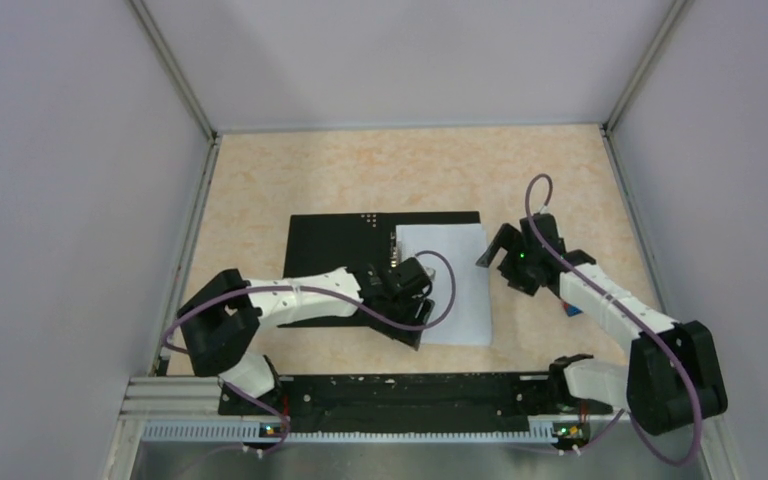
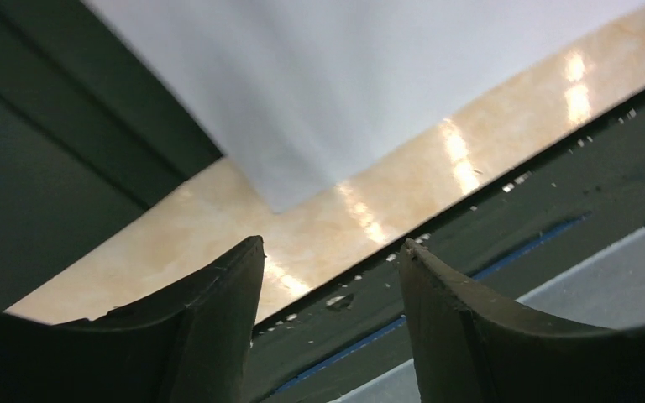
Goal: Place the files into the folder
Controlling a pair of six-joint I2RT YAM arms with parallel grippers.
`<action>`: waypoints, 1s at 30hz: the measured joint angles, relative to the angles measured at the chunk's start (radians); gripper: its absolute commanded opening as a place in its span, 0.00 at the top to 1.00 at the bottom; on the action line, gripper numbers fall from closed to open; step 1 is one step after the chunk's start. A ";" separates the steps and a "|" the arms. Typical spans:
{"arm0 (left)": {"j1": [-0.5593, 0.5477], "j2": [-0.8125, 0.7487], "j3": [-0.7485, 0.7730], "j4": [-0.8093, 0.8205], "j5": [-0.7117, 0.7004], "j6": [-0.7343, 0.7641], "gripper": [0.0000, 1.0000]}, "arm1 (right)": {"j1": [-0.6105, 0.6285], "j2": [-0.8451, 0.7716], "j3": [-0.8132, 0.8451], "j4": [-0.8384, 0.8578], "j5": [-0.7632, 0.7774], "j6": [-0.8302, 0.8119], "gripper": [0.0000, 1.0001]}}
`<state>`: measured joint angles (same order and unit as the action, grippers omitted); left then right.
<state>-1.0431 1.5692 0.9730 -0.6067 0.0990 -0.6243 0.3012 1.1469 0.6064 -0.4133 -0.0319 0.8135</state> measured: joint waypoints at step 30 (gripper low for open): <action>-0.143 0.160 0.072 0.035 0.113 0.057 0.39 | -0.026 0.576 0.351 0.350 0.003 -0.038 0.07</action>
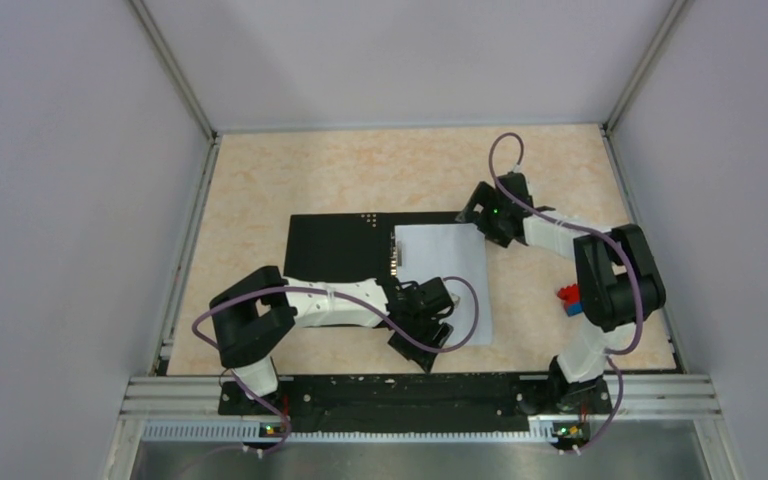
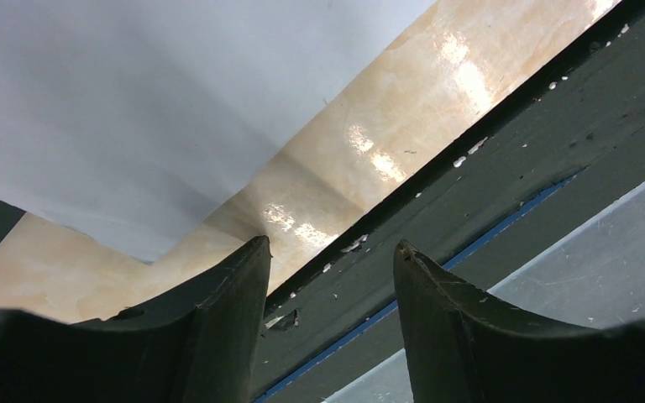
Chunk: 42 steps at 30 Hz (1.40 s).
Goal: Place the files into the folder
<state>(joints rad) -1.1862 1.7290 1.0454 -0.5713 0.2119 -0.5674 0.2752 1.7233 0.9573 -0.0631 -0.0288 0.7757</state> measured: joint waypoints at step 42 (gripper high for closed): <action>-0.012 0.143 0.148 0.101 -0.009 -0.085 0.40 | -0.029 -0.086 -0.006 -0.095 0.029 -0.014 0.06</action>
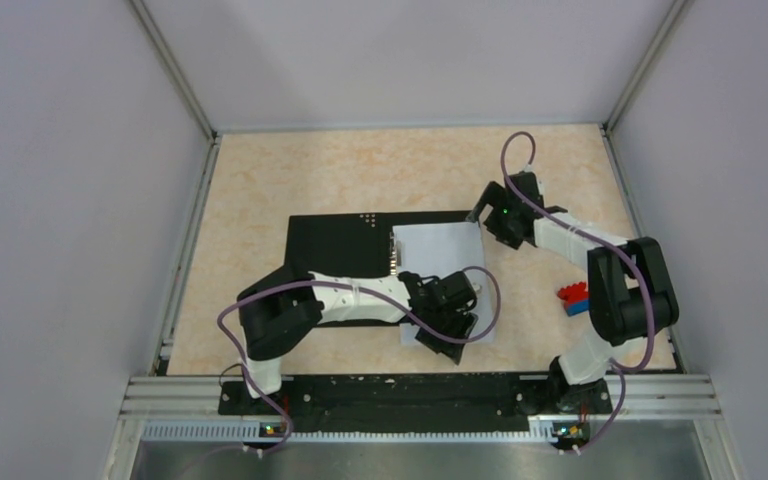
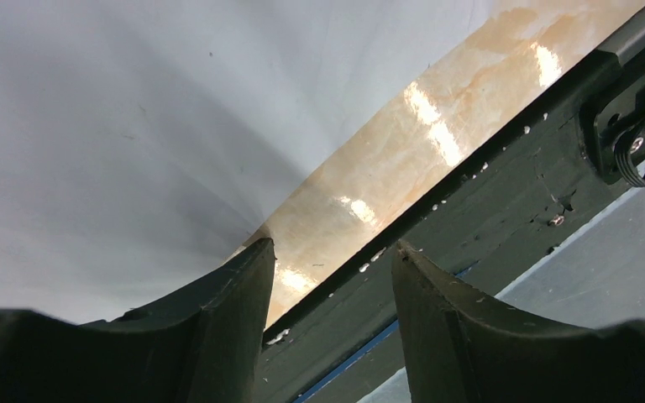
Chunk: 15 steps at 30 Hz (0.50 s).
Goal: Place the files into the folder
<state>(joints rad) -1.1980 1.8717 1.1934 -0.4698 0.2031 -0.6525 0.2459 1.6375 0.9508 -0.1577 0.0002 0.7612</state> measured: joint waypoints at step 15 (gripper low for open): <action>0.045 0.013 0.022 0.018 -0.060 -0.003 0.41 | 0.000 -0.042 -0.018 -0.010 -0.002 -0.002 0.06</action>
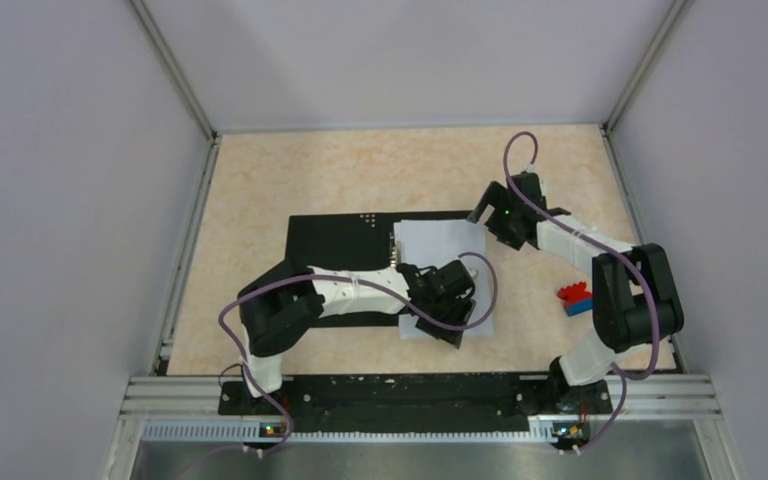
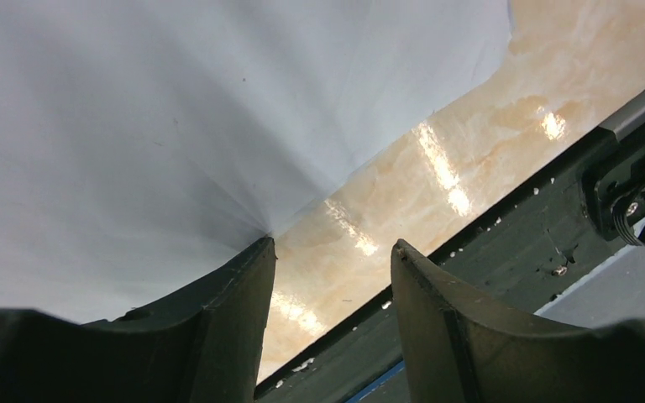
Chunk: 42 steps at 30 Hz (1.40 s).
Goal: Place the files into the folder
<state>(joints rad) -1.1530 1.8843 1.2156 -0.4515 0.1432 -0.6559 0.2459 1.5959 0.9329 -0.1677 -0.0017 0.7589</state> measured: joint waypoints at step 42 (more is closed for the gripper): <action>0.065 0.023 0.045 -0.016 -0.065 0.039 0.42 | 0.000 -0.015 -0.021 0.004 -0.053 -0.027 0.06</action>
<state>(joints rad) -1.0878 1.9076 1.2602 -0.4675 0.0780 -0.6167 0.2459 1.5810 0.9115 -0.1635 -0.0551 0.7322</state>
